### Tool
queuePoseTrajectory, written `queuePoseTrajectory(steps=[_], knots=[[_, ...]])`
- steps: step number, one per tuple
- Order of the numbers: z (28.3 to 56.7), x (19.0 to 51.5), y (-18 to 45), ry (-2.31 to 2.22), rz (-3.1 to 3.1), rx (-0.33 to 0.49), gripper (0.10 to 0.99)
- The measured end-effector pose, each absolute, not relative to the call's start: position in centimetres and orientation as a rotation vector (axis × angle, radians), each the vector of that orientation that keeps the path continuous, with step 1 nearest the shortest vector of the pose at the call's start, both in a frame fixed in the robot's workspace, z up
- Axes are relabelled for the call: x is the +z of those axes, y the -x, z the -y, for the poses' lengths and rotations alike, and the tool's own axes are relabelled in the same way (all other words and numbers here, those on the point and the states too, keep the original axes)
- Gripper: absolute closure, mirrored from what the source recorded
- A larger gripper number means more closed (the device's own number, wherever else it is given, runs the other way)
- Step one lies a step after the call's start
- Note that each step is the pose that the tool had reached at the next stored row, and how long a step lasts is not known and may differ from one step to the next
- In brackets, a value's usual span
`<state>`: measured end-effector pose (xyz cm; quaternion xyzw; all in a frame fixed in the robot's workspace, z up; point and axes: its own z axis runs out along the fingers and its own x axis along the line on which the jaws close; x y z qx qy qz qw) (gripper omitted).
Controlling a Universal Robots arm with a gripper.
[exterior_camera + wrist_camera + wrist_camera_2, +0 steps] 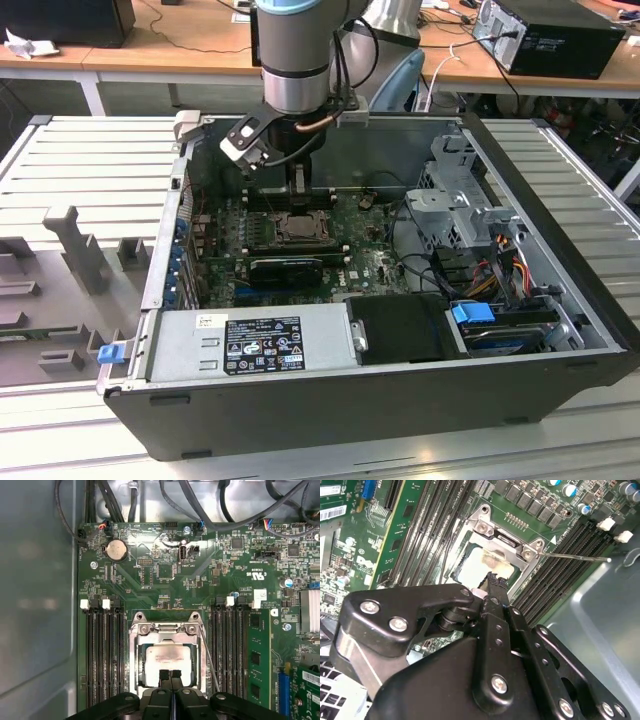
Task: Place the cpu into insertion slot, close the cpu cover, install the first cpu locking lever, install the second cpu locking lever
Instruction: 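Install the first cpu locking lever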
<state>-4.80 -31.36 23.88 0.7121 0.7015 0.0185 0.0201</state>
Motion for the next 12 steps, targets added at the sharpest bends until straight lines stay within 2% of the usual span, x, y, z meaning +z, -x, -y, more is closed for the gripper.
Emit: queuePoseTrajectory(steps=[12], knots=[[31.4, 29.0, 4.8, -2.209, -2.177, 0.058, 0.98]])
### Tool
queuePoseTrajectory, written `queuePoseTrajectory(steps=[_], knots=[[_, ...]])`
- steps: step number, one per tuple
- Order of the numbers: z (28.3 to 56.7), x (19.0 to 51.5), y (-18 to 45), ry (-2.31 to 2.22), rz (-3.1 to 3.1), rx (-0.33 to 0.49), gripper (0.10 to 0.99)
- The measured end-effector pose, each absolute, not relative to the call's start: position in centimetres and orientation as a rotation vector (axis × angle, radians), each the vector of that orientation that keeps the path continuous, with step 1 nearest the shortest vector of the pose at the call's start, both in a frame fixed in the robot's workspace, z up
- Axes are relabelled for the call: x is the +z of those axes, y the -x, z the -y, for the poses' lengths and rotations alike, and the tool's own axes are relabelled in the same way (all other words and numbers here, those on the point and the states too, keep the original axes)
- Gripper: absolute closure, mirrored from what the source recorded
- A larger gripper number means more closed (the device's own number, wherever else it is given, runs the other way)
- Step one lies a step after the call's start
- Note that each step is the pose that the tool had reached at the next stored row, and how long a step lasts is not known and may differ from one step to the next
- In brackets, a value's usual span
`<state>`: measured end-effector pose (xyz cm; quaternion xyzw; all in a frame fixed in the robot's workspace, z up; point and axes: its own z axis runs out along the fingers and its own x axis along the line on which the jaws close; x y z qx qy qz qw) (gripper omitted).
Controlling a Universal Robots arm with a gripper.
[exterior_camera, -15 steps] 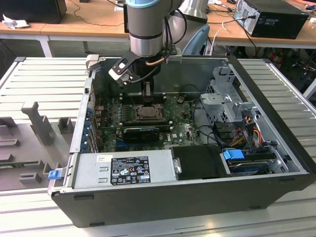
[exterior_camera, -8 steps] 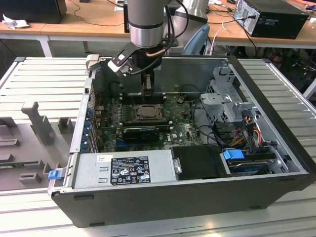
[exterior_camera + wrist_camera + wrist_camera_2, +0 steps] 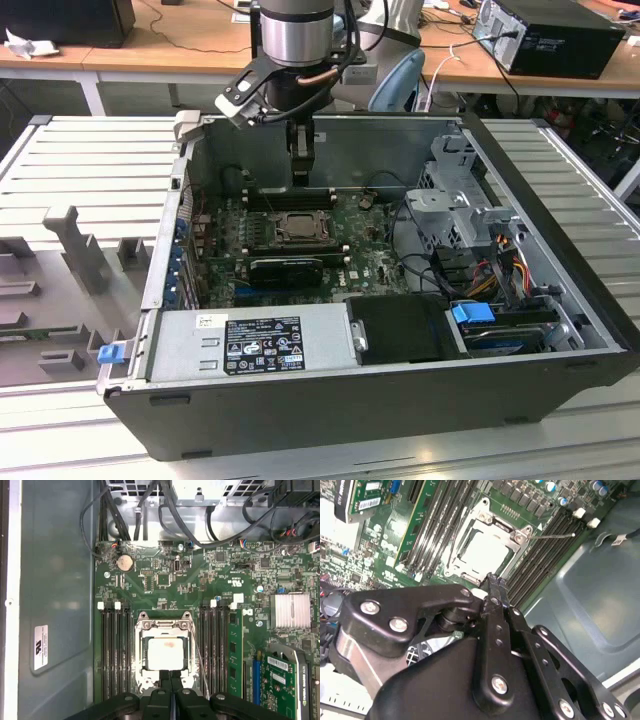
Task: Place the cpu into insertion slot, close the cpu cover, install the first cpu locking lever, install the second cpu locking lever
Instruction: 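Install the first cpu locking lever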
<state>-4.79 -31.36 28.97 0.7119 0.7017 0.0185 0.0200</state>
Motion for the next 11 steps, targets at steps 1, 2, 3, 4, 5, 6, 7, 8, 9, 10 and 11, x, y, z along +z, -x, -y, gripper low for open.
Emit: queuePoseTrajectory(steps=[1, 2, 3, 4, 5, 6, 7, 8, 9, 10, 11], knots=[[31.36, 28.97, 4.79, -2.205, -2.181, 0.058, 0.98], [31.36, 28.97, 4.79, -2.195, -2.191, 0.058, 0.98], [31.36, 28.98, 4.79, -2.183, -2.203, 0.058, 0.98], [31.36, 28.98, 4.8, -2.17, -2.216, 0.058, 0.98], [31.36, 28.98, 4.8, -2.149, -2.237, 0.059, 0.98], [31.36, 28.98, 4.8, -2.121, -2.264, 0.06, 0.98], [31.36, 28.98, 4.8, -2.106, -2.278, 0.06, 0.98], [31.36, 28.98, 4.8, -2.093, -2.291, 0.06, 0.98], [31.36, 28.98, 4.8, -2.077, -2.305, 0.061, 0.98], [31.36, 28.98, 4.79, -2.069, -2.313, 0.061, 0.98], [31.36, 28.98, 4.8, -2.055, -2.326, 0.061, 0.98]])
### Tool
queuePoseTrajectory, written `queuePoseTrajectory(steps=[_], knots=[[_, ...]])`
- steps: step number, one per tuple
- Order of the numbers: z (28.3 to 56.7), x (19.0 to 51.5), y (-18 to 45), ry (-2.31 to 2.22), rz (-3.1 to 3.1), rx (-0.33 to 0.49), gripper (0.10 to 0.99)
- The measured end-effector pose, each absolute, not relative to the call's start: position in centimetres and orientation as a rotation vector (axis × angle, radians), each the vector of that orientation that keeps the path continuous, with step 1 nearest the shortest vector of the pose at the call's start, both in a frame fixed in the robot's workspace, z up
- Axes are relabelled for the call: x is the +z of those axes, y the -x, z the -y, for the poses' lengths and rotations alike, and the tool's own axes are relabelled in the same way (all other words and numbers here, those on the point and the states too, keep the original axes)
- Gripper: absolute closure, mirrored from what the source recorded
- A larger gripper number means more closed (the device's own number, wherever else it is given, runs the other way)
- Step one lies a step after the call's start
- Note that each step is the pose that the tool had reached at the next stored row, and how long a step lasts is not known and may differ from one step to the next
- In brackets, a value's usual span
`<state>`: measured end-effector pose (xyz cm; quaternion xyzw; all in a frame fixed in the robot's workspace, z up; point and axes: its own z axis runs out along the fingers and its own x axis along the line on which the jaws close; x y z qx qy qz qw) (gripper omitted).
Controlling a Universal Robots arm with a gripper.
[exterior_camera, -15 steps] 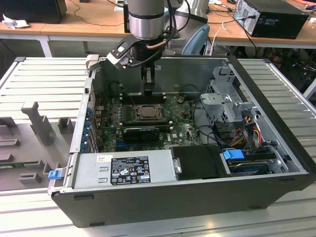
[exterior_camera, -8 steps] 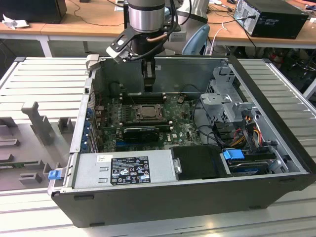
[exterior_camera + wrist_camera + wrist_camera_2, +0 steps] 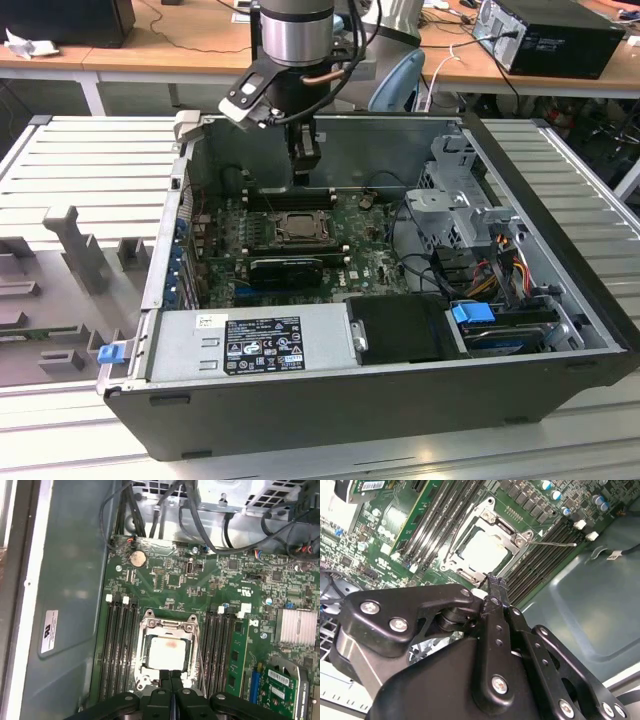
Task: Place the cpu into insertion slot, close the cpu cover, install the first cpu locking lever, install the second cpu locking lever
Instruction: 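Install the first cpu locking lever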
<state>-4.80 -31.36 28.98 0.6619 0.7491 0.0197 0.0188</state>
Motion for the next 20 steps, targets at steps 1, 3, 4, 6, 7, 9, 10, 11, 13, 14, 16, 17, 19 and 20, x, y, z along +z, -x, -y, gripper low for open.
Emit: queuePoseTrajectory(steps=[1, 3, 4, 6, 7, 9, 10, 11, 13, 14, 16, 17, 19, 20], knots=[[31.36, 28.98, 4.79, -2.045, -2.335, 0.062, 0.98], [31.36, 28.98, 4.8, -2.031, -2.347, 0.062, 0.98], [31.36, 28.98, 4.8, -2.02, -2.357, 0.062, 0.98], [31.36, 28.98, 4.8, -1.998, -2.376, 0.063, 0.98], [31.36, 28.98, 4.79, -1.992, -2.381, 0.063, 0.98], [31.36, 28.98, 4.8, -1.975, -2.396, 0.063, 0.98], [31.36, 28.98, 4.8, -1.965, -2.404, 0.063, 0.98], [31.36, 28.98, 4.8, -1.959, -2.409, 0.064, 0.98], [31.36, 28.98, 4.8, -1.933, -2.431, 0.064, 0.98], [31.36, 28.98, 4.8, -1.91, -2.449, 0.065, 0.98], [31.36, 28.98, 4.79, -1.865, -2.484, 0.066, 0.98], [31.36, 28.98, 4.79, -1.854, -2.493, 0.066, 0.98], [31.36, 28.98, 4.79, -1.824, -2.516, 0.067, 0.98], [31.36, 28.98, 4.79, -1.809, -2.527, 0.067, 0.98]])
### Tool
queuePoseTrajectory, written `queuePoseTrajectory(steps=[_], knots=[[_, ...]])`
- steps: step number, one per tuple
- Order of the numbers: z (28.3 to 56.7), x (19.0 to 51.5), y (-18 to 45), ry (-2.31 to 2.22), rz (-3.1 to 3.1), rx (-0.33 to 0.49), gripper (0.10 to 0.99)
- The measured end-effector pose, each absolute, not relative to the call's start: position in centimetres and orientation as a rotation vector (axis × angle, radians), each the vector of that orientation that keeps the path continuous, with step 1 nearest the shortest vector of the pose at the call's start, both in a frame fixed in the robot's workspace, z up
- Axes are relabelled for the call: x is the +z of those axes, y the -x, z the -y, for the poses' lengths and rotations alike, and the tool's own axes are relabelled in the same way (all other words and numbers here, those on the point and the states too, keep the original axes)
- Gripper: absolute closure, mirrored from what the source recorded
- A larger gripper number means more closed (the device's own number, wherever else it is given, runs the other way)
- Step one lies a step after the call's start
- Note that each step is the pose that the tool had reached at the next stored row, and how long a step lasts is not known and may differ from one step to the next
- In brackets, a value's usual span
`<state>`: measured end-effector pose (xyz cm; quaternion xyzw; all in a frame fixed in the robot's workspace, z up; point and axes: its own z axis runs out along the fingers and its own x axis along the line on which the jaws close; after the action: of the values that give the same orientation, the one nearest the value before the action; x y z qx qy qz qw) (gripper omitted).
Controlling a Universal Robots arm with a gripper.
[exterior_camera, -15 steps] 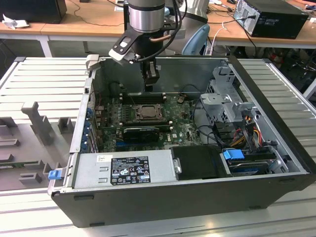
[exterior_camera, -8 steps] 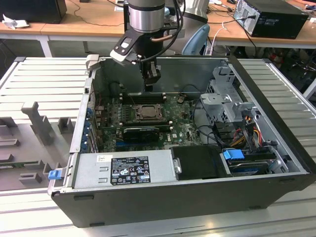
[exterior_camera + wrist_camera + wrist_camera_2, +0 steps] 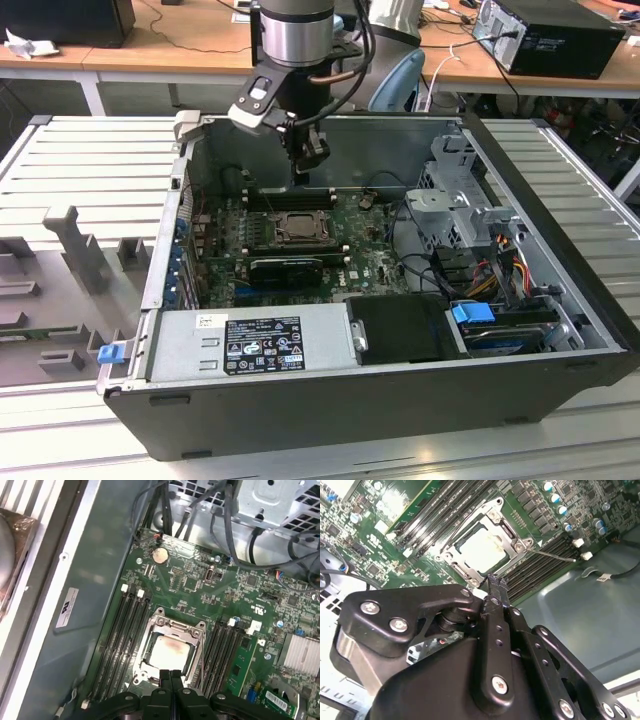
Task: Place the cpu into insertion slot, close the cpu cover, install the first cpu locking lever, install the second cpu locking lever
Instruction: 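Install the first cpu locking lever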
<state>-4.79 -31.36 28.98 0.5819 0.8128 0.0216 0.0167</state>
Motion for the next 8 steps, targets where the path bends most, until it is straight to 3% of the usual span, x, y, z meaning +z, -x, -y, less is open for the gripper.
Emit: queuePoseTrajectory(steps=[8], knots=[[31.36, 28.98, 4.79, -1.67, -2.623, 0.07, 0.98]])
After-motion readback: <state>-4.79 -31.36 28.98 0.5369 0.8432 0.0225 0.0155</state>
